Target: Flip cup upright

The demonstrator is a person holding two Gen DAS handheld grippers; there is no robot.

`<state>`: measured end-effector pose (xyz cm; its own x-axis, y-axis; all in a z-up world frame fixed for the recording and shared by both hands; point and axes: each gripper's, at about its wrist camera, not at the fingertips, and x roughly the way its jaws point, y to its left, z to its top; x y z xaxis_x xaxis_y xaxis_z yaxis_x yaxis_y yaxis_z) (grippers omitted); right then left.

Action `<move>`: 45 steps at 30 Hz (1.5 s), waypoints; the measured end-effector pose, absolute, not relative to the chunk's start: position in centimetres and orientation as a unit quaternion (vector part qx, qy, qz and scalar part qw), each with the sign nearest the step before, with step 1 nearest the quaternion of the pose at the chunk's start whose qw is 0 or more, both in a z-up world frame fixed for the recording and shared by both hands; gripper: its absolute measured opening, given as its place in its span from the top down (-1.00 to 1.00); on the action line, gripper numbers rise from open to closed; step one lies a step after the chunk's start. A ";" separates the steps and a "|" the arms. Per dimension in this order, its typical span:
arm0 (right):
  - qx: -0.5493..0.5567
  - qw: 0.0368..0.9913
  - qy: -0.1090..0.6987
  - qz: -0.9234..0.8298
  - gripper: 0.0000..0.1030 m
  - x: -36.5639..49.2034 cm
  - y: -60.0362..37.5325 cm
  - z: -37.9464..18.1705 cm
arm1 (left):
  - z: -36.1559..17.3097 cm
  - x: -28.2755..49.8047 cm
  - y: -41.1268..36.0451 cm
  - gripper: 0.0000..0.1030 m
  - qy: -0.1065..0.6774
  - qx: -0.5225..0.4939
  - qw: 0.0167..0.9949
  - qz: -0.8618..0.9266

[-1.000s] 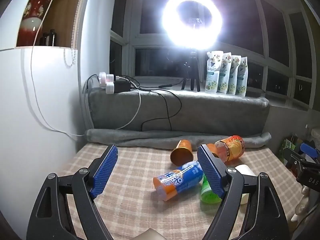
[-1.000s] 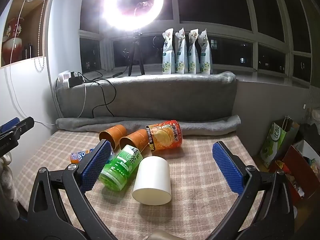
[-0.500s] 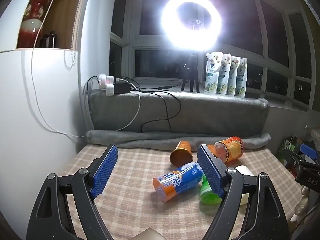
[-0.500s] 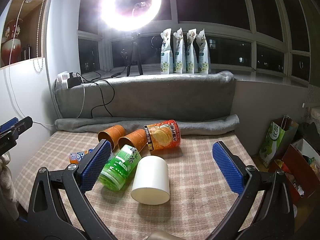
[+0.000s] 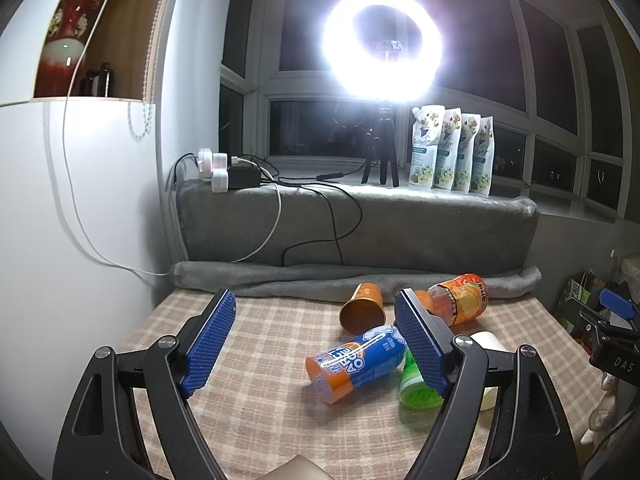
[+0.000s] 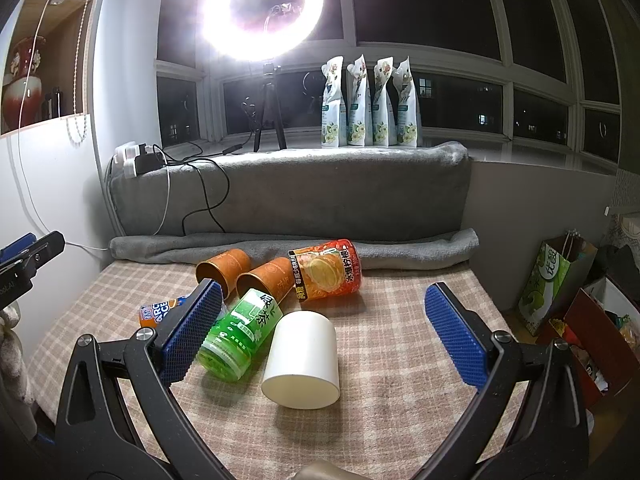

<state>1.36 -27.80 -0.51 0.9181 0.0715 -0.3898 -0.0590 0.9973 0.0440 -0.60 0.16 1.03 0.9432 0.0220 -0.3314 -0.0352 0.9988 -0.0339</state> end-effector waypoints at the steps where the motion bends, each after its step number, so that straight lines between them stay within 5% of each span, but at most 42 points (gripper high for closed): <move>1: 0.015 0.979 0.199 0.033 -1.00 1.4 -27.8 -0.5 | 1.0 -0.6 0.2 -0.59 0.168 -0.021 0.985 0.014; 45: 0.010 0.978 0.204 0.036 -1.00 1.9 -27.5 -0.5 | 0.6 -0.7 0.1 -0.59 0.169 -0.020 0.985 0.012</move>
<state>1.94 -27.49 -0.47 0.9141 0.0741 -0.3986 -0.0658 0.9972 0.0345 -0.71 0.06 0.64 0.9428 0.0169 -0.3328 -0.0307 0.9989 -0.0363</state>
